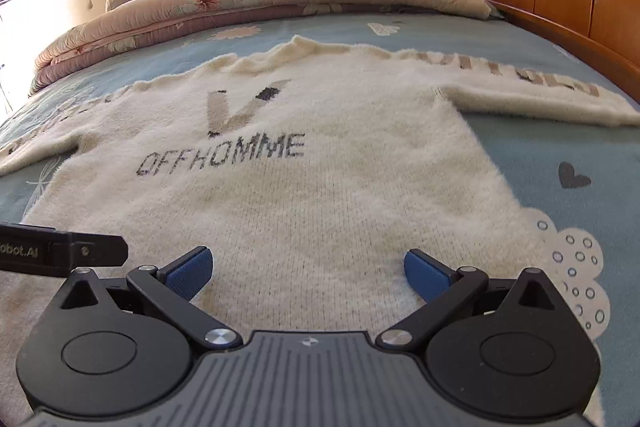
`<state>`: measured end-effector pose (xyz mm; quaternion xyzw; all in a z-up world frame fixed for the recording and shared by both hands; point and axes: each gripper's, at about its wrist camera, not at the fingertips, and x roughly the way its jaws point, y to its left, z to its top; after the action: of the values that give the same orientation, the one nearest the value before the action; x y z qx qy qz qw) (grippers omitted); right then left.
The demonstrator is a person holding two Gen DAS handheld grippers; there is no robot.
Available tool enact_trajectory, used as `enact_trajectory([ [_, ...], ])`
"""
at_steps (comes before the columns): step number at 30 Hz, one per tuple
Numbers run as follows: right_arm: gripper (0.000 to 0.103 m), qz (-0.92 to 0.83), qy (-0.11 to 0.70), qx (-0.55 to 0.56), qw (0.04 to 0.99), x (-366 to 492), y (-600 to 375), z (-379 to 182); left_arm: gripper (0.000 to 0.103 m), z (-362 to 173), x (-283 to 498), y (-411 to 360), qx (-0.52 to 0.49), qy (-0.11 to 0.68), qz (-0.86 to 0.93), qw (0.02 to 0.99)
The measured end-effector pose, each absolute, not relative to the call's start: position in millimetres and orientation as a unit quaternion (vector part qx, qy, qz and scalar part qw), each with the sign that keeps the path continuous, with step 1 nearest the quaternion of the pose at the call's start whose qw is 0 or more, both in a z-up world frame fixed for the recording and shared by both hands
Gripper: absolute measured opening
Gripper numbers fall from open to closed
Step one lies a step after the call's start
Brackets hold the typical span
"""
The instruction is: Fold clothes
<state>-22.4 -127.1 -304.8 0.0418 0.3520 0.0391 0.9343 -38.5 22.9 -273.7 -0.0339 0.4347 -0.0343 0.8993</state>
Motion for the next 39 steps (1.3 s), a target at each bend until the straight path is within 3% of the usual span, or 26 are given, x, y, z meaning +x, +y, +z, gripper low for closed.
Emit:
enact_trajectory([
  [4,0.103,0.042,0.342,0.031,0.938,-41,-137,-296,0.102,-283,-83,20,-0.042,0.453,-0.041,0.889],
  [8,0.103,0.048,0.364,0.091,0.926,-32,-156,-302,0.102,-285,-107,-2,0.030,0.468,-0.037,0.882],
  [20,0.103,0.059,0.379,0.121,0.915,-23,-165,-289,0.102,-282,-29,-15,-0.028,0.493,0.008,0.870],
  [31,0.103,0.059,0.382,0.127,0.913,-19,-162,-290,0.102,-280,-67,-25,0.005,0.487,-0.013,0.873],
  [39,0.103,0.043,0.379,0.125,0.916,-14,-160,-297,0.102,-267,-56,3,-0.046,0.477,-0.062,0.875],
])
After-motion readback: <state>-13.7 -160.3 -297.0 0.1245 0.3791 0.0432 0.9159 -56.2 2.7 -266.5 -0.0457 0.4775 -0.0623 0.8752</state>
